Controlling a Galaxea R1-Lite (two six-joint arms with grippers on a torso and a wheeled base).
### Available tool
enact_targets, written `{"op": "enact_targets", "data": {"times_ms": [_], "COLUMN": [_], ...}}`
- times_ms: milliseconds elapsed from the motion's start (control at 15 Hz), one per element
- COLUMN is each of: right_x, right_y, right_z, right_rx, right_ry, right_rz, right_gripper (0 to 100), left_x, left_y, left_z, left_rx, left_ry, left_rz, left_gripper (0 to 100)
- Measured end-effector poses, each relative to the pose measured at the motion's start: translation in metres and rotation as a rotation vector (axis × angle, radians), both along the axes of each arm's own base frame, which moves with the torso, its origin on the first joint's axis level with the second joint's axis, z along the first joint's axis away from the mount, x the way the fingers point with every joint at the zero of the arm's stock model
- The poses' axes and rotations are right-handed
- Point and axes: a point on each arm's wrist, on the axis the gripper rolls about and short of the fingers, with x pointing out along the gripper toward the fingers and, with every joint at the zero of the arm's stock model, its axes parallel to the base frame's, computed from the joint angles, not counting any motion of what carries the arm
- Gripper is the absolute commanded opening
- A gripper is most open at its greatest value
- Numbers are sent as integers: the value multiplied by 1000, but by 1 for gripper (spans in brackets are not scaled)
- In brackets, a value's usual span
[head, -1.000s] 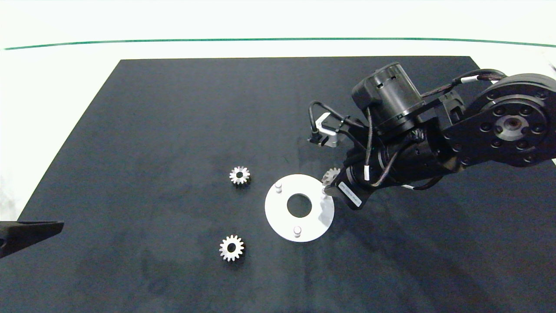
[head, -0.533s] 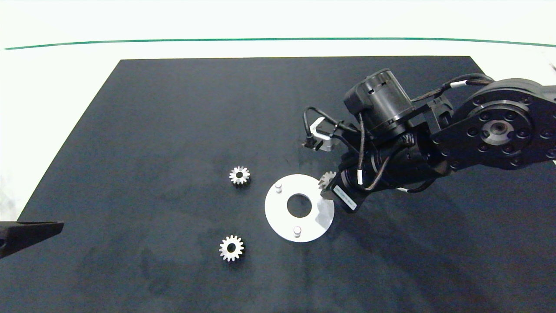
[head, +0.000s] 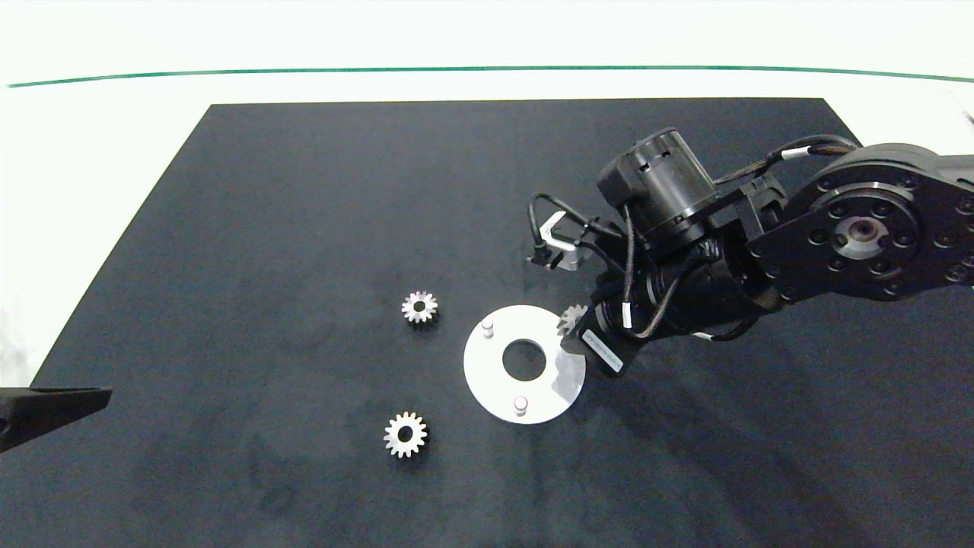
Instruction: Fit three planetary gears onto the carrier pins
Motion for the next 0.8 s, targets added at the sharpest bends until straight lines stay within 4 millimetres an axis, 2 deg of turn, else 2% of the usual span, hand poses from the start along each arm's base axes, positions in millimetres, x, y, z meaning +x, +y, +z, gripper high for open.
{"op": "enact_targets", "data": {"times_ms": [800], "right_x": [1], "right_y": [1], "right_z": [-2], "right_rx": [6], "right_ry": [9], "right_rz": [-12], "right_gripper": [0], "left_x": [0], "left_y": [0], "left_z": [0], "left_rx": [0], "left_ry": [0], "left_rz": [0], "left_gripper": [100]}}
